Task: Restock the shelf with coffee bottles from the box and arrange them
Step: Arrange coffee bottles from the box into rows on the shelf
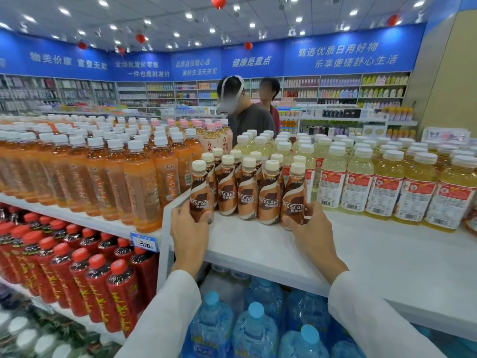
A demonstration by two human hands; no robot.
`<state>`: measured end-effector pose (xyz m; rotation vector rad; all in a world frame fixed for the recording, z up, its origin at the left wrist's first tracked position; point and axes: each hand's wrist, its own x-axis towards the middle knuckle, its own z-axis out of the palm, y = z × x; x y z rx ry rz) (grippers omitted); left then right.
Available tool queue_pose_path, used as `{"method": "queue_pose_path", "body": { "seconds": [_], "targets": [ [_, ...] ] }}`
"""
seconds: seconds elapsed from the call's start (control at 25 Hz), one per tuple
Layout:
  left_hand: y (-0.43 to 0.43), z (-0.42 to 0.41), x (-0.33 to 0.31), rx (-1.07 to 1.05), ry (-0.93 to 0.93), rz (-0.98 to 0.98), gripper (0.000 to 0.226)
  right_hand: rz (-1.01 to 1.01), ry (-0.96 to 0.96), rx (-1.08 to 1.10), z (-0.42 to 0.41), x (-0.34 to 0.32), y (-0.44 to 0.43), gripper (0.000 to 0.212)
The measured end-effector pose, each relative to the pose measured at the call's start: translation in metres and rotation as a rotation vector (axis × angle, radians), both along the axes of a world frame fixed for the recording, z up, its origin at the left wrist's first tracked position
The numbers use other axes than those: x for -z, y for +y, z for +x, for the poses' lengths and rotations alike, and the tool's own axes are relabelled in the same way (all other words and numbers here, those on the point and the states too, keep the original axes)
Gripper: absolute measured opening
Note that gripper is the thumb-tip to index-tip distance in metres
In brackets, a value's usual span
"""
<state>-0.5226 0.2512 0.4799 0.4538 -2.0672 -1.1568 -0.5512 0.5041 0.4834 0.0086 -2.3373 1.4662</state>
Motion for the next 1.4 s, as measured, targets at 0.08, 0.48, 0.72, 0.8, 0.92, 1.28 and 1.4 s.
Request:
{"method": "queue_pose_path", "body": {
  "seconds": [0.08, 0.48, 0.72, 0.8, 0.92, 1.28, 1.4],
  "targets": [
    [0.001, -0.002, -0.001, -0.015, 0.006, 0.039, 0.052, 0.000, 0.003, -0.002, 0.000, 0.001, 0.000, 0.062],
    [0.004, -0.004, -0.002, -0.105, 0.023, 0.002, 0.050, -0.005, 0.009, -0.009, -0.004, 0.004, 0.001, 0.058],
    [0.003, -0.006, 0.005, -0.122, 0.021, -0.020, 0.050, 0.000, 0.015, -0.004, -0.004, 0.004, 0.000, 0.059],
    [0.006, -0.003, 0.003, -0.120, 0.031, -0.002, 0.048, 0.000, 0.011, -0.002, -0.004, 0.005, 0.000, 0.059],
    [0.007, -0.002, 0.003, -0.117, 0.056, 0.012, 0.048, -0.008, 0.011, -0.007, -0.002, 0.003, 0.000, 0.065],
    [0.013, 0.013, 0.012, -0.090, 0.000, -0.016, 0.046, 0.051, -0.043, -0.050, 0.030, 0.003, 0.013, 0.064],
    [0.019, 0.032, 0.020, -0.001, -0.010, 0.007, 0.047, 0.088, -0.053, -0.091, 0.057, 0.007, 0.026, 0.059]
  ]
}}
